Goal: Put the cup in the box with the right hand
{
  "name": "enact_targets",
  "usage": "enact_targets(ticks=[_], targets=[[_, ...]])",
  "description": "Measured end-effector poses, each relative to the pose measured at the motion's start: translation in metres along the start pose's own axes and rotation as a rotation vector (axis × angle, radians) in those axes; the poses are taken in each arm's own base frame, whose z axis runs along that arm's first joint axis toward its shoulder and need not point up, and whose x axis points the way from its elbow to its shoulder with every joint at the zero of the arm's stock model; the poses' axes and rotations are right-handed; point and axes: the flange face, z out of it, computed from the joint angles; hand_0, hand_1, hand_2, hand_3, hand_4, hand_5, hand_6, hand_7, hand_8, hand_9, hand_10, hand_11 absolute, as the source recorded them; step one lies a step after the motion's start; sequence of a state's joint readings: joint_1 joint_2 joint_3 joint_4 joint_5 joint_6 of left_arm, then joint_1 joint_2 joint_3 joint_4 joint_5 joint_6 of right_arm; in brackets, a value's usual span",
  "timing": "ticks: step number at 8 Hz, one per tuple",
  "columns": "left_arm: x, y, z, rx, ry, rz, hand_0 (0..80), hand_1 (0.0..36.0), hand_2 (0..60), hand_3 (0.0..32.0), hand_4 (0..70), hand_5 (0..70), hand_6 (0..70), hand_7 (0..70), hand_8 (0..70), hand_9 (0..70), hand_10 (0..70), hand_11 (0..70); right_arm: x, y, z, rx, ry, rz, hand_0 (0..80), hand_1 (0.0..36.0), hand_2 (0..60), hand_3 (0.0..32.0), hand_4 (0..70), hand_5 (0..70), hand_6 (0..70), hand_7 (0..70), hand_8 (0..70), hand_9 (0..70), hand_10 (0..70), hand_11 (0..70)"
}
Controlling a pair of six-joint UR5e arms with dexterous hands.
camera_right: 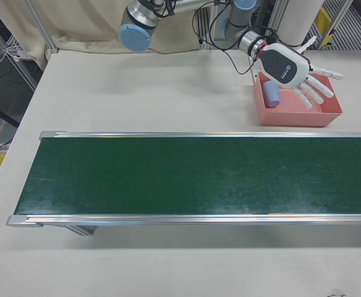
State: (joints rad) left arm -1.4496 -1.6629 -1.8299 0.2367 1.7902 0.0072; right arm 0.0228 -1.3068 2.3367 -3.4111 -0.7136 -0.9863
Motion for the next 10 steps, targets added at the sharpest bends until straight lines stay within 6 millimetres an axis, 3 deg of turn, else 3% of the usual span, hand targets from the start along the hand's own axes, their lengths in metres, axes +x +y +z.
enact_targets(ticks=[1, 2, 3, 4, 5, 6, 7, 8, 10], targets=[[0.000, 0.000, 0.000, 0.000, 0.000, 0.000, 0.0, 0.0, 0.0, 0.0, 0.0, 0.0, 0.0, 0.0, 0.0, 0.0, 0.0, 0.0, -0.014, -0.007, -0.002, 0.005, -0.014, 0.000, 47.6, 12.7, 0.0, 16.6, 0.0, 3.8, 0.0, 3.1, 0.0, 0.0, 0.0, 0.0], [0.000, 0.000, 0.000, 0.000, 0.000, -0.001, 0.0, 0.0, 0.0, 0.0, 0.0, 0.0, 0.0, 0.0, 0.0, 0.0, 0.0, 0.0, -0.040, -0.023, -0.004, 0.018, -0.042, -0.003, 47.9, 13.0, 0.0, 8.2, 0.0, 3.9, 0.8, 4.2, 0.0, 0.2, 0.0, 0.0], [0.000, 0.000, 0.000, -0.001, 0.000, -0.001, 0.0, 0.0, 0.0, 0.0, 0.0, 0.0, 0.0, 0.0, 0.0, 0.0, 0.0, 0.0, -0.070, -0.045, -0.004, 0.030, -0.074, -0.004, 48.3, 13.1, 0.0, 4.4, 0.0, 3.8, 1.4, 5.8, 0.0, 0.2, 0.0, 0.0], [0.000, 0.000, 0.000, -0.001, -0.001, -0.001, 0.0, 0.0, 0.0, 0.0, 0.0, 0.0, 0.0, 0.0, 0.0, 0.0, 0.0, 0.0, -0.104, -0.072, -0.001, 0.042, -0.097, -0.011, 47.8, 12.2, 0.0, 7.2, 0.0, 3.8, 1.2, 5.9, 0.0, 0.6, 0.0, 0.8], [0.000, 0.000, 0.000, -0.001, 0.000, -0.001, 0.0, 0.0, 0.0, 0.0, 0.0, 0.0, 0.0, 0.0, 0.0, 0.0, 0.0, 0.0, -0.136, -0.105, 0.001, 0.078, -0.097, -0.015, 47.2, 11.2, 0.0, 7.4, 0.0, 3.6, 1.1, 5.1, 0.0, 0.7, 0.0, 1.3], [0.000, 0.000, 0.000, -0.001, -0.001, 0.000, 0.0, 0.0, 0.0, 0.0, 0.0, 0.0, 0.0, 0.0, 0.0, 0.0, 0.0, 0.0, -0.163, -0.146, 0.004, 0.130, -0.090, 0.000, 47.1, 11.2, 0.0, 11.0, 0.0, 3.6, 0.6, 4.5, 0.0, 0.5, 0.0, 1.4], [0.000, 0.000, 0.000, -0.001, -0.001, 0.000, 0.0, 0.0, 0.0, 0.0, 0.0, 0.0, 0.0, 0.0, 0.0, 0.0, 0.0, 0.0, -0.202, -0.191, 0.004, 0.185, -0.096, 0.011, 47.0, 11.0, 0.0, 3.8, 0.0, 3.6, 1.4, 4.9, 0.0, 0.6, 0.3, 2.1], [0.000, 0.000, 0.000, -0.001, -0.001, 0.000, 0.0, 0.0, 0.0, 0.0, 0.0, 0.0, 0.0, 0.0, 0.0, 0.0, 0.0, 0.0, -0.249, -0.228, -0.005, 0.231, -0.121, 0.000, 46.7, 10.6, 0.0, 0.0, 0.0, 3.5, 2.8, 6.1, 0.0, 1.1, 0.7, 2.5], [0.000, 0.000, 0.000, -0.001, -0.001, 0.000, 0.0, 0.0, 0.0, 0.0, 0.0, 0.0, 0.0, 0.0, 0.0, 0.0, 0.0, 0.0, -0.347, -0.301, -0.047, 0.348, -0.179, -0.011, 46.6, 10.4, 0.0, 0.0, 0.0, 3.7, 3.1, 6.7, 0.2, 1.8, 1.0, 3.0]])
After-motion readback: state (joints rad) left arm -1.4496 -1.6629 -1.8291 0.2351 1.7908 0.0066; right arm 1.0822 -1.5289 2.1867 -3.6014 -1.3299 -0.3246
